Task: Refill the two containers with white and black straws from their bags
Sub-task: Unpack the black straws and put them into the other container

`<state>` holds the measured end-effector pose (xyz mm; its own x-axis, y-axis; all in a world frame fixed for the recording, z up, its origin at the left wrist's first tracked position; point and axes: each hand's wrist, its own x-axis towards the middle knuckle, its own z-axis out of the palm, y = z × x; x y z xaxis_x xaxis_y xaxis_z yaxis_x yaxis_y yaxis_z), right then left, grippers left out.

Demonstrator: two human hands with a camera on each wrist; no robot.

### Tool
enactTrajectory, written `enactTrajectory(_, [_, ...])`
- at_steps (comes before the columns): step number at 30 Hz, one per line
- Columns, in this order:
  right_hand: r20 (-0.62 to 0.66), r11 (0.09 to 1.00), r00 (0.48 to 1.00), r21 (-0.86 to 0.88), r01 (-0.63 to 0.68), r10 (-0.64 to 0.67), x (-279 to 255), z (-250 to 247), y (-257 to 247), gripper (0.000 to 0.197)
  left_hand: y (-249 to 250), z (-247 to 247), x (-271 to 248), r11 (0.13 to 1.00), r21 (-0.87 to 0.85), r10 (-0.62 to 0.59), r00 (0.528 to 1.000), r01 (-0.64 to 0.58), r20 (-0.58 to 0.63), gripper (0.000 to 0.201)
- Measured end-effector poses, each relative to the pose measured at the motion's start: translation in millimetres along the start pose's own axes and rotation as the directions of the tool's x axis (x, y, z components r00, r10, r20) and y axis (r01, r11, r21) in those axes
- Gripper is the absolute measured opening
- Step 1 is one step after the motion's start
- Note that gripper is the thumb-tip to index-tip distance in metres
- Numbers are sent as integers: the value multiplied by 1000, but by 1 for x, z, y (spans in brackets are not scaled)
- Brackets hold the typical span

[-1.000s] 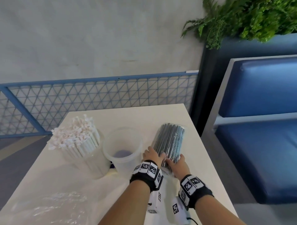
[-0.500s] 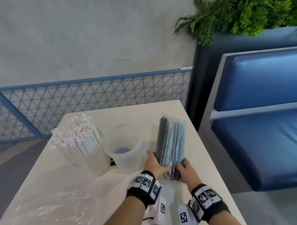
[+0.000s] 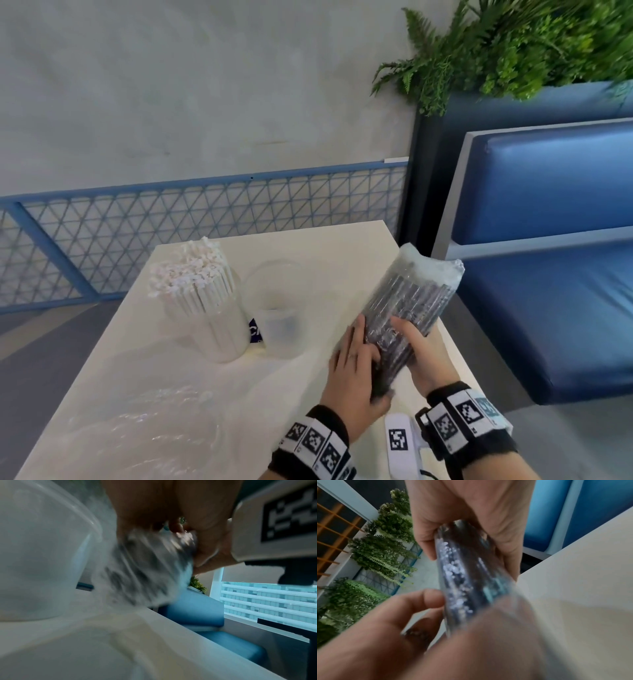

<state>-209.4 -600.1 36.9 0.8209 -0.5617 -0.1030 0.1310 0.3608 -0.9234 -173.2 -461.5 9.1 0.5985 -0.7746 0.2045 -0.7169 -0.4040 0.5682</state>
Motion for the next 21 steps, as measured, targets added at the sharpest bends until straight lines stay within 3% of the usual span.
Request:
enactTrajectory(3, [94, 999, 995, -25, -22, 24, -13, 3, 1, 41, -5, -16, -5, 957, -279, -67, 996, 80, 55, 68])
enactTrajectory(7, [234, 996, 968, -46, -81, 89, -27, 13, 10, 49, -17, -48, -10, 823, -522, -215, 974, 223, 78, 87])
enactTrajectory(11, [342, 987, 926, -68, -145, 160, -34, 26, 23, 53, -36, -82, -19, 754, -584, -296, 949, 301, 106, 73])
enactTrajectory(15, [346, 984, 922, -105, -143, 171, -38, 43, 36, 58, -53, -92, -33, 704, -617, -390, 918, 351, 77, 84])
enactTrajectory(18, [292, 988, 952, -150, -43, 86, -41, 56, 41, 60, -57, -95, -42, 714, -600, -468, 883, 361, -25, 82])
enactTrajectory(21, [207, 971, 977, -221, 94, -47, -43, 69, 42, 47, -55, -98, -48, 719, -584, -518, 851, 377, -88, 84])
